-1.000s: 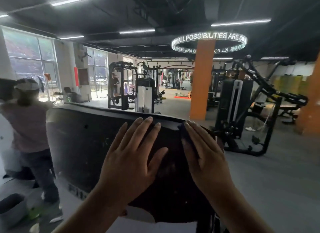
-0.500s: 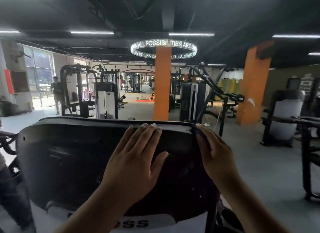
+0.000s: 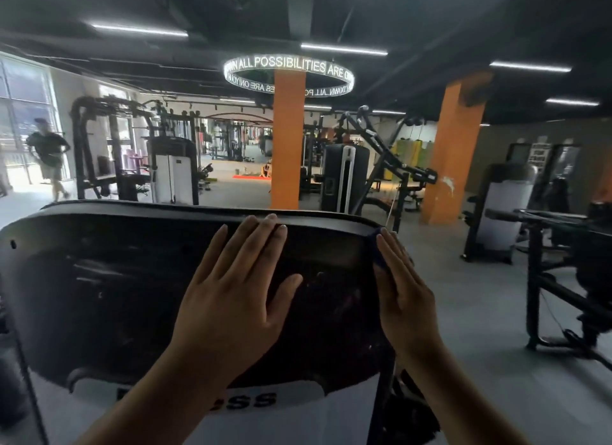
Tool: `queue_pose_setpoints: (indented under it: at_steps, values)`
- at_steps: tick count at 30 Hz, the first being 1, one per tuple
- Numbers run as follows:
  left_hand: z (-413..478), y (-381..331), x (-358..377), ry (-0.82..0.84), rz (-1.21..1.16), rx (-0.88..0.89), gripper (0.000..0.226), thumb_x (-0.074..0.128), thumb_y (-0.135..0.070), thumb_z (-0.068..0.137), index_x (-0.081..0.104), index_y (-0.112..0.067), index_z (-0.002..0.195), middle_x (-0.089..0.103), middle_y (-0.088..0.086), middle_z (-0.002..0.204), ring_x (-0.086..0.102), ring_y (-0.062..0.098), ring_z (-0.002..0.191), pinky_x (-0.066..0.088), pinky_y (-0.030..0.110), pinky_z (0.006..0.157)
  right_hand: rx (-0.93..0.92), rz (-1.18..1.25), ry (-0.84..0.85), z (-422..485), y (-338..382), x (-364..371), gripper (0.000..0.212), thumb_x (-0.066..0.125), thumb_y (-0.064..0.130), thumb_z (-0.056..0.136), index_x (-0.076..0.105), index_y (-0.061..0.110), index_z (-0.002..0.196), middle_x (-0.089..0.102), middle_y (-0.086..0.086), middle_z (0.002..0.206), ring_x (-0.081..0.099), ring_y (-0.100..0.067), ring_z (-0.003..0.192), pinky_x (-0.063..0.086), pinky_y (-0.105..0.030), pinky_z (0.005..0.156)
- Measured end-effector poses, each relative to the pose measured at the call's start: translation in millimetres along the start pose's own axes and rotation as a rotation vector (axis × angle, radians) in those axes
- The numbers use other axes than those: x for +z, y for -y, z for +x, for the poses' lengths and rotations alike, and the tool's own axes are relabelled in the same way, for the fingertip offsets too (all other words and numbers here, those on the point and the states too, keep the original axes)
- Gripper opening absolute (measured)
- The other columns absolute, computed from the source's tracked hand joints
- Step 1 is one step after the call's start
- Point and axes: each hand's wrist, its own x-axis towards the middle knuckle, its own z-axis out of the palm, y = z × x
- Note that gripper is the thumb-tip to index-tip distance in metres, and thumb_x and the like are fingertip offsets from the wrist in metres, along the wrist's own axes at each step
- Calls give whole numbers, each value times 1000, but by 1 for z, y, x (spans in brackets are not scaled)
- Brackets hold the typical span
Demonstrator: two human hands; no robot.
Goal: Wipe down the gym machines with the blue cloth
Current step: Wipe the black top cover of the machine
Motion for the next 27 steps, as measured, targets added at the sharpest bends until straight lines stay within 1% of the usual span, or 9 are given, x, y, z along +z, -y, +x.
queue_pose_setpoints:
  at_steps: [2,4,7,13,15,17,21,24,27]
  values:
    - [-3,-4,3,-5,32,-25,75,44,-60,110,37,-15,170,28,2,179,16,19,169,22,53,136,-59,-8,-19,7,14,13,48,48,25,114,50,14,160,44,2,169,32,-14,162,31,-46,132]
    - [-4,-12,9,-20,57,-46,76,46,-58,109,38,-12,169,28,4,179,16,21,169,20,54,136,-242,-8,42,18,29,23,48,51,19,113,51,9,159,44,-3,170,31,-18,163,26,-43,134]
    - [-3,-20,15,-63,62,-75,76,50,-56,109,40,-9,168,30,6,178,18,23,169,19,55,136,-413,-22,116,22,12,19,49,53,17,112,48,8,161,41,-5,171,32,-21,163,27,-45,134]
    - [-7,-28,22,-131,79,-109,74,56,-51,108,41,-9,167,31,5,178,21,24,168,21,56,135,-85,63,-59,-11,-45,10,53,52,20,112,43,11,163,37,4,174,32,-22,163,38,-59,127]
    - [-8,-31,23,-126,91,-131,74,55,-51,108,39,-10,168,30,4,179,20,23,168,21,56,135,-164,47,-67,-2,-24,21,50,52,17,111,48,7,160,43,-4,170,33,-24,162,33,-57,129]
    - [-9,-33,22,-115,113,-151,74,53,-52,109,37,-11,169,27,4,180,19,23,169,19,55,136,-344,53,1,11,4,31,48,53,16,112,50,6,158,44,-9,169,34,-25,162,29,-50,132]
    - [-8,-35,18,-86,152,-167,74,50,-53,111,34,-11,170,25,4,180,16,22,169,23,56,134,-543,64,101,26,17,31,49,58,18,113,49,8,160,41,-7,171,33,-23,162,33,-51,130]
    - [-9,-31,10,-73,151,-147,73,51,-53,112,34,-13,171,25,2,181,16,21,169,25,54,134,-554,12,132,20,-13,14,57,63,22,110,46,8,162,39,-7,173,32,-25,163,37,-57,127]
    - [-16,-21,3,-87,156,-162,71,50,-54,112,37,-15,170,27,1,180,19,20,168,26,53,134,-475,-19,90,12,-24,13,55,58,23,111,45,7,162,37,-8,173,31,-28,163,35,-61,126]
